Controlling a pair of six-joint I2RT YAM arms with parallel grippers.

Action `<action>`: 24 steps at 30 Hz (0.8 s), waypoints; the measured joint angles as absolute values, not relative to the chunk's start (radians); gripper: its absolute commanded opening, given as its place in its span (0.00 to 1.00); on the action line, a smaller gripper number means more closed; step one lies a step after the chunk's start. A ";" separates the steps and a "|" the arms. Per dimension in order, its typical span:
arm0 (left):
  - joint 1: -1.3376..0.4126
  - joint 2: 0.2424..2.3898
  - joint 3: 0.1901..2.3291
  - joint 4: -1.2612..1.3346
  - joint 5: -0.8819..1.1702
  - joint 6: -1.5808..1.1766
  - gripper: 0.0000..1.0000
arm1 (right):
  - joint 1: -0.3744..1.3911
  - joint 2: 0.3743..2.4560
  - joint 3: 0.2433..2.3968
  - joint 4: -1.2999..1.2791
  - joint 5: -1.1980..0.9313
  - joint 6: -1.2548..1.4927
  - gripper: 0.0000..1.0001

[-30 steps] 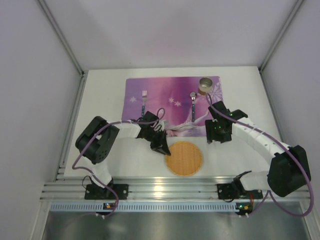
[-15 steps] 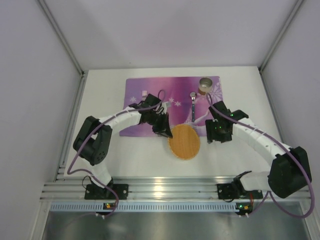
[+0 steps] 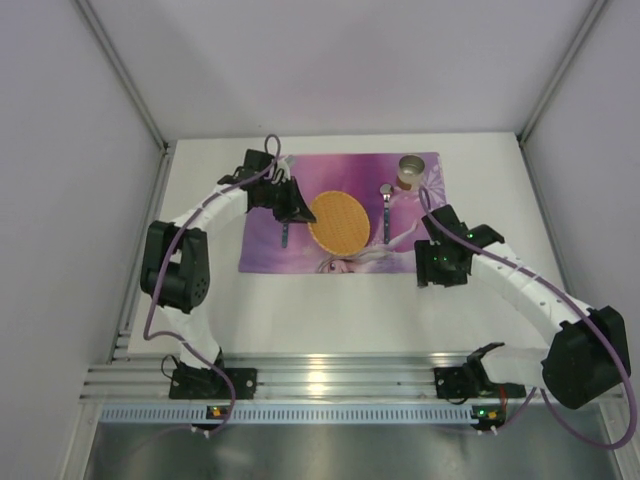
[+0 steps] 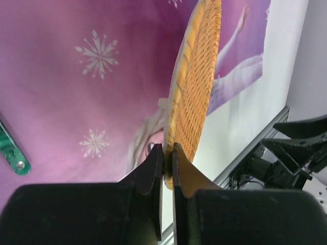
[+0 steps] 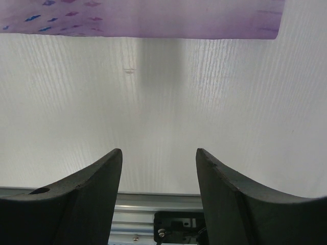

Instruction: Set the dinner table for one person

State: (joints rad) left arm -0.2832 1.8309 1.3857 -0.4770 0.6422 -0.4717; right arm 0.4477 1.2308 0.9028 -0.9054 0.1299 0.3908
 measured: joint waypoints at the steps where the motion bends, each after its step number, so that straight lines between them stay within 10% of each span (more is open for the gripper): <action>1: -0.279 1.847 1.386 -0.458 0.641 -0.483 0.00 | 0.448 1.231 0.903 -0.905 0.131 0.393 0.60; 24: -0.230 2.033 1.436 -0.231 0.541 -0.649 0.00 | 0.448 1.264 0.903 -0.905 0.157 0.424 0.60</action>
State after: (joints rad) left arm -0.2298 2.0327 1.4361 -0.2306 0.5411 -0.6487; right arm 0.4477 1.2640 0.9028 -0.9054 0.1566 0.4244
